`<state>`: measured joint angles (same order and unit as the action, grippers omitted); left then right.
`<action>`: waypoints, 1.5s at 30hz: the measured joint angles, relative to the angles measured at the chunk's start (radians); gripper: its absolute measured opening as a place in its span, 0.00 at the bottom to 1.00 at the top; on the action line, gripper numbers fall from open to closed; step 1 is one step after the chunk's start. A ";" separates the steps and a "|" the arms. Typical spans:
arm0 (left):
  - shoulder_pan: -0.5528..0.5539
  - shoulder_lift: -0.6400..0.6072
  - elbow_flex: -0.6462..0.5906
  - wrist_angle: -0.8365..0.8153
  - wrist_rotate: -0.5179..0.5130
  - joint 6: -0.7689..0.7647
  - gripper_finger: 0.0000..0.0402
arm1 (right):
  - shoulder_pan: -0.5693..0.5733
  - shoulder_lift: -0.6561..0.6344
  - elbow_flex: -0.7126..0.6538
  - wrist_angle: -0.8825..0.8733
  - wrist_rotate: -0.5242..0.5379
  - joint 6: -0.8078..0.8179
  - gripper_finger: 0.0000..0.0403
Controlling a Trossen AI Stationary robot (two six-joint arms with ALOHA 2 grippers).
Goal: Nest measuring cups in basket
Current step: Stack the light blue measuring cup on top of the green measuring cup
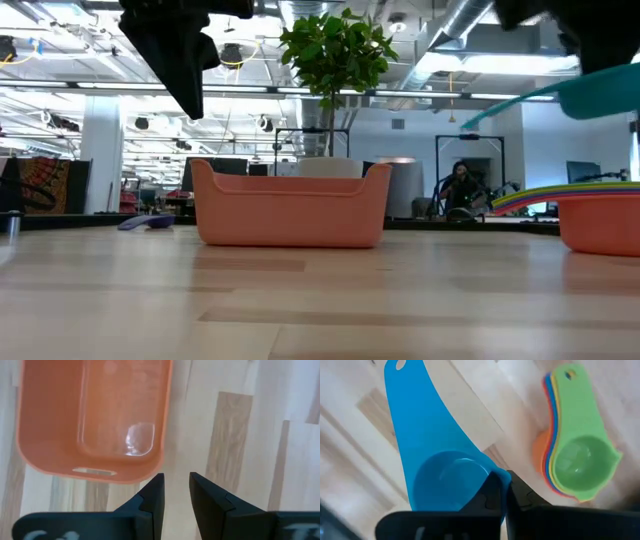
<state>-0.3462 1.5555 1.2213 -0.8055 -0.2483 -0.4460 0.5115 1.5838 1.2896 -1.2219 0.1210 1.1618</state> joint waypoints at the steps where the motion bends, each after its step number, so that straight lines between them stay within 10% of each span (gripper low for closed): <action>1: 0.001 0.000 0.000 0.000 -0.004 -0.004 0.20 | -0.005 -0.064 -0.057 0.035 -0.001 0.024 0.02; 15: 0.104 0.000 0.000 0.015 0.037 -0.084 0.20 | -0.052 -0.532 -0.517 0.119 0.060 0.284 0.02; 45: 0.135 0.000 0.000 0.020 0.031 -0.148 0.20 | -0.108 -0.537 -0.614 0.181 0.113 0.112 0.14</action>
<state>-0.2111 1.5557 1.2213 -0.7856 -0.2173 -0.5944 0.4030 1.0466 0.6758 -1.0404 0.2342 1.2739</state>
